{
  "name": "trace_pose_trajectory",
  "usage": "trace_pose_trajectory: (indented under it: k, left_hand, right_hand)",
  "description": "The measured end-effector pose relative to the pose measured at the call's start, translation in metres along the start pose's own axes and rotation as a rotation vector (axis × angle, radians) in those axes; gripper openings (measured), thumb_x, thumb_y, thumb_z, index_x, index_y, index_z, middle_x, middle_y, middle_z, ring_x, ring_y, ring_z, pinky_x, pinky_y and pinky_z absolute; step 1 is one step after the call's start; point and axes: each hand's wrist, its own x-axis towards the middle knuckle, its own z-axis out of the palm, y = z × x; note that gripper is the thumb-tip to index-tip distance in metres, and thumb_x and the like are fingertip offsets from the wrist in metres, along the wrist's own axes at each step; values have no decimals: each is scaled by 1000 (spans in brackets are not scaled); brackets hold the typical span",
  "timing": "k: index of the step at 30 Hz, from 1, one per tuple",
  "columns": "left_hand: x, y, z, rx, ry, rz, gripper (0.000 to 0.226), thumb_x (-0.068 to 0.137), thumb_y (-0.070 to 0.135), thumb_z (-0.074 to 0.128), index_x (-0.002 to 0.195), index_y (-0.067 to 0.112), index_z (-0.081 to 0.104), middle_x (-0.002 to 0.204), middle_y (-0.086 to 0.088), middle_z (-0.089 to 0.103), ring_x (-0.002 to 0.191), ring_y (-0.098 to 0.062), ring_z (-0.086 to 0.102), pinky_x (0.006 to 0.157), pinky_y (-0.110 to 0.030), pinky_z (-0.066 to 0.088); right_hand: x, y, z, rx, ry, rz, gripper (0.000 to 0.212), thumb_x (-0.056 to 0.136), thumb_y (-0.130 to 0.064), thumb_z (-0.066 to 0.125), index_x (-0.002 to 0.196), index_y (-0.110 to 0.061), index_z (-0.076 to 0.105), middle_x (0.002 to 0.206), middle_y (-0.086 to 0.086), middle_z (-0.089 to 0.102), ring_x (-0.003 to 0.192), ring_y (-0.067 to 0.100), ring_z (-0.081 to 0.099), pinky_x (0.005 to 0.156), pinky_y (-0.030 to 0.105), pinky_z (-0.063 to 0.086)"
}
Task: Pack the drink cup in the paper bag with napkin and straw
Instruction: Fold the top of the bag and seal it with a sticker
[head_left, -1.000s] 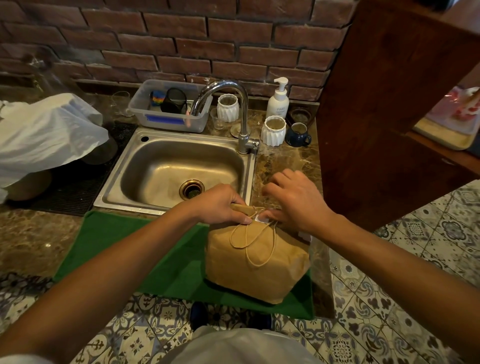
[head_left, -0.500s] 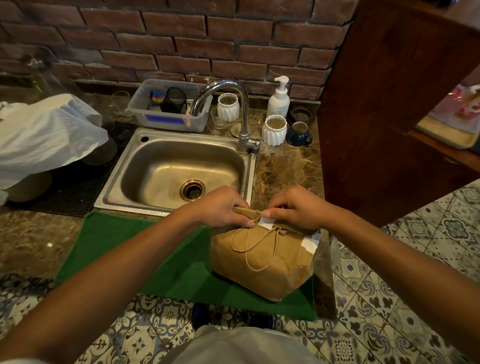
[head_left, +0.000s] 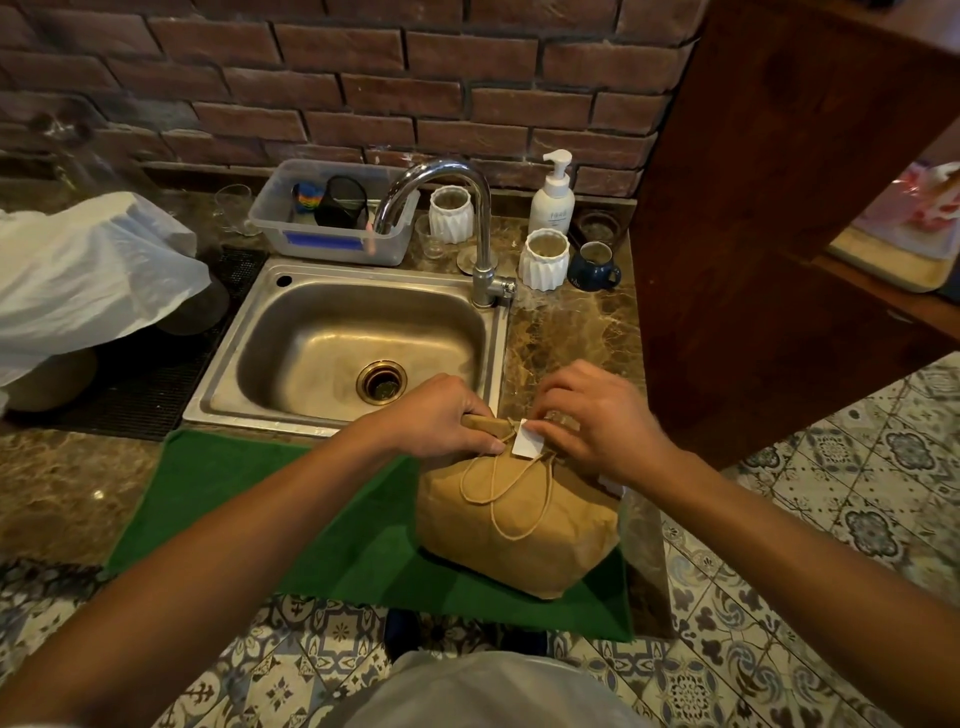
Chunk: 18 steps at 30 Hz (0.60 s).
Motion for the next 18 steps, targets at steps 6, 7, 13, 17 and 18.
trace_pose_trajectory:
  k: [6, 7, 13, 17, 18]
  left_hand:
    - [2, -1, -1, -2, 11, 2, 30, 83, 37, 82, 57, 41, 67, 50, 19, 60, 48, 0, 51, 53, -27, 39]
    - [2, -2, -1, -10, 11, 2, 28, 83, 37, 82, 58, 40, 68, 51, 16, 61, 49, 0, 50, 55, -29, 39]
    - [5, 1, -1, -5, -16, 5, 21, 82, 37, 82, 72, 19, 79, 62, -2, 70, 53, -6, 52, 54, -32, 39]
    - [5, 4, 1, 0, -16, -14, 19, 83, 35, 82, 73, 19, 80, 62, 1, 70, 53, -7, 53, 55, -30, 40]
    - [4, 4, 2, 1, -10, -16, 19, 83, 35, 82, 72, 20, 79, 61, 1, 70, 53, -7, 54, 55, -30, 40]
  right_hand:
    - [-3, -7, -4, -63, 26, -40, 27, 98, -39, 60, 103, -21, 80, 108, -4, 75, 98, 16, 63, 78, 28, 51]
    - [-3, -7, -3, -77, 15, -37, 25, 96, -39, 63, 104, -21, 79, 107, -4, 76, 98, 16, 64, 77, 29, 51]
    - [15, -8, -9, -102, -185, 21, 25, 87, -49, 73, 91, -25, 77, 88, -7, 74, 84, 17, 64, 73, 33, 46]
    - [23, -11, -13, -50, -346, 108, 27, 90, -53, 67, 99, -29, 77, 89, -9, 71, 86, 13, 63, 74, 35, 52]
    - [25, -11, -13, -28, -377, 127, 26, 90, -52, 68, 100, -30, 78, 88, -9, 72, 84, 13, 63, 72, 36, 53]
